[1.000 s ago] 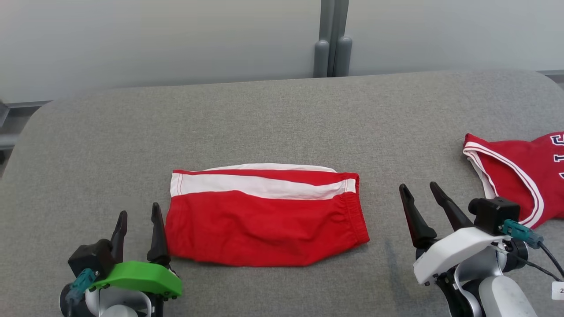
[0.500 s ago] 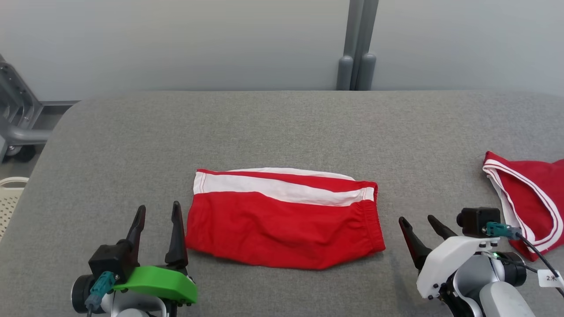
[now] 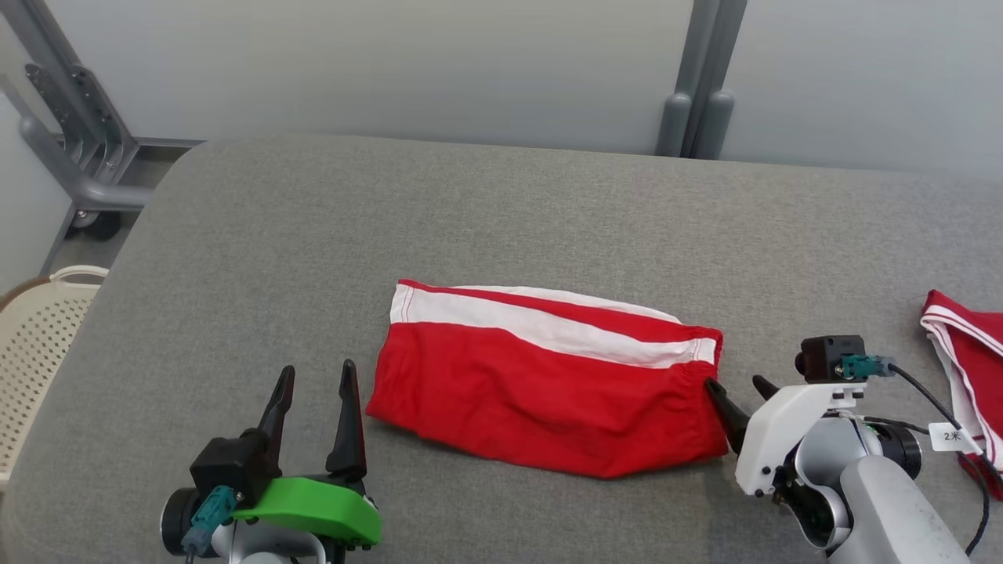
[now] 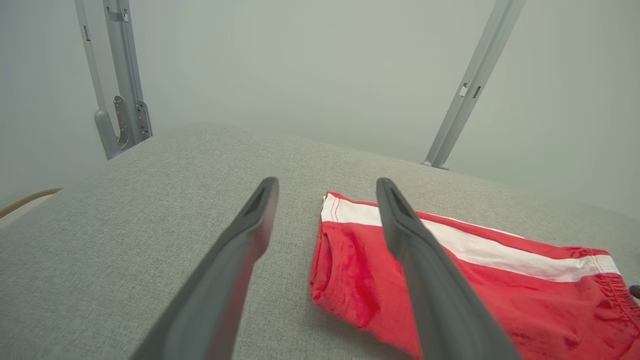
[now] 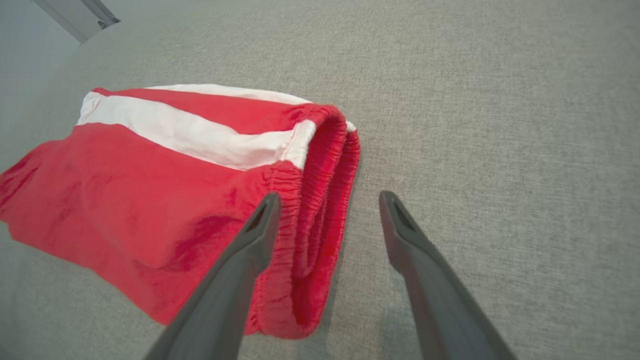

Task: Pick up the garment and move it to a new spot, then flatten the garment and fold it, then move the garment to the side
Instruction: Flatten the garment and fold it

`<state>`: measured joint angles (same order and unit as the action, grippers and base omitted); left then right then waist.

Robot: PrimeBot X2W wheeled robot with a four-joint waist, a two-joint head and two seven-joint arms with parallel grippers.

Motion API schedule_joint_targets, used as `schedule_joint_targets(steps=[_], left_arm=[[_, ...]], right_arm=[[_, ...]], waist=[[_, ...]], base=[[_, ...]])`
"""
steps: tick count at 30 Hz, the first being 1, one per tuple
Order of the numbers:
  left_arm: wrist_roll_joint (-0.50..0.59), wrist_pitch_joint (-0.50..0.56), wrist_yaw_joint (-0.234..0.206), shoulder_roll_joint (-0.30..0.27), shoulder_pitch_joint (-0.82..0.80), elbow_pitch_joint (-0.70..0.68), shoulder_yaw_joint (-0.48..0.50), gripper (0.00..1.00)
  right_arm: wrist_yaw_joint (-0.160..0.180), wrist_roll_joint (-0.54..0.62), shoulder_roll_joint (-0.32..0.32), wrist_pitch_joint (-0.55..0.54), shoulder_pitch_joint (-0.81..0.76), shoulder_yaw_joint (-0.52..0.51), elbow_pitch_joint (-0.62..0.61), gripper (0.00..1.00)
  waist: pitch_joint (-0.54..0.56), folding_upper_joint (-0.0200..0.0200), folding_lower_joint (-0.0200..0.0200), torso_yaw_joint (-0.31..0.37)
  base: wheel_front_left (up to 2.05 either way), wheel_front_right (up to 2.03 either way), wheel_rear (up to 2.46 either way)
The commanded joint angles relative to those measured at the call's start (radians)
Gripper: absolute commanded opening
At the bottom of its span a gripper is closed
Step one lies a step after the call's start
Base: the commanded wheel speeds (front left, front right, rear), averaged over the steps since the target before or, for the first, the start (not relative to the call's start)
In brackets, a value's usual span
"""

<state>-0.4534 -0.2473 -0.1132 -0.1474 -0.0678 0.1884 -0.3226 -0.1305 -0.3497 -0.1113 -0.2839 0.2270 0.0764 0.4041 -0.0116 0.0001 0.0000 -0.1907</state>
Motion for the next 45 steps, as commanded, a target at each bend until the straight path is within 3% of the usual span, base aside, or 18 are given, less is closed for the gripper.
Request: schedule_joint_targets(steps=[1,11,20,21,22,24,26,27,36,41,45], left_arm=[[0.004,-0.002,0.002,0.001,-0.006,0.0,0.0,1.0],[-0.001,-0.009,0.007,0.02,-0.022,0.017,-0.005,1.0],[0.0,-0.015,0.014,0.025,-0.03,0.028,-0.004,1.0],[0.001,-0.015,0.015,0.025,-0.03,0.029,-0.004,1.0],[0.002,-0.015,0.013,0.025,-0.031,0.03,-0.004,1.0],[0.004,-0.016,0.015,0.024,-0.032,0.032,-0.004,1.0],[0.006,-0.016,0.015,0.024,-0.032,0.035,-0.004,1.0],[0.005,-0.017,0.015,0.023,-0.03,0.037,-0.004,1.0],[-0.004,-0.018,0.015,0.015,-0.001,0.049,-0.001,1.0],[-0.007,-0.011,0.017,0.013,0.01,0.04,-0.011,1.0],[-0.013,0.0,0.022,0.015,0.019,0.038,-0.022,1.0]], right_arm=[[0.0,-0.006,-0.006,-0.003,0.013,-0.001,0.017,1.0],[0.0,-0.029,-0.027,0.004,0.077,0.005,0.175,1.0],[0.0,-0.102,-0.023,0.003,0.106,0.054,0.234,1.0],[0.0,-0.107,-0.024,0.007,0.108,0.06,0.238,0.84],[0.0,-0.114,-0.024,0.011,0.113,0.065,0.242,0.45],[0.0,-0.141,-0.018,0.02,0.121,0.066,0.246,0.28],[0.0,-0.186,-0.011,0.016,0.125,0.061,0.25,0.04],[0.0,-0.21,-0.01,0.014,0.126,0.056,0.25,0.0],[0.0,-0.382,-0.054,-0.036,0.099,0.049,0.185,0.0],[0.0,-0.427,-0.124,-0.09,0.077,0.047,0.13,0.0],[0.0,-0.395,-0.213,-0.138,0.062,0.021,0.101,0.0]], waist=[[-0.017,-0.0001,0.0,-0.023],[-0.045,-0.0001,0.0,-0.067],[-0.058,-0.0001,0.0,-0.071],[-0.059,-0.0001,0.0,-0.07],[-0.059,-0.0001,0.0,-0.07],[-0.058,-0.0001,0.0,-0.067],[-0.055,-0.0001,0.0,-0.065],[-0.053,-0.0001,0.0,-0.063],[-0.027,-0.0001,0.0,-0.03],[-0.013,-0.0001,0.0,0.005],[-0.004,-0.0001,0.0,0.046]], base=[[0.0,0.0,0.0],[0.0,0.0,0.0],[0.0,0.0,0.0],[0.0,0.0,0.0],[0.0,0.0,0.0],[0.0,0.0,0.0],[0.0,0.0,0.0],[0.0,0.0,0.0],[0.0,0.0,0.0],[0.0,0.0,0.0],[0.0,0.0,0.0]])
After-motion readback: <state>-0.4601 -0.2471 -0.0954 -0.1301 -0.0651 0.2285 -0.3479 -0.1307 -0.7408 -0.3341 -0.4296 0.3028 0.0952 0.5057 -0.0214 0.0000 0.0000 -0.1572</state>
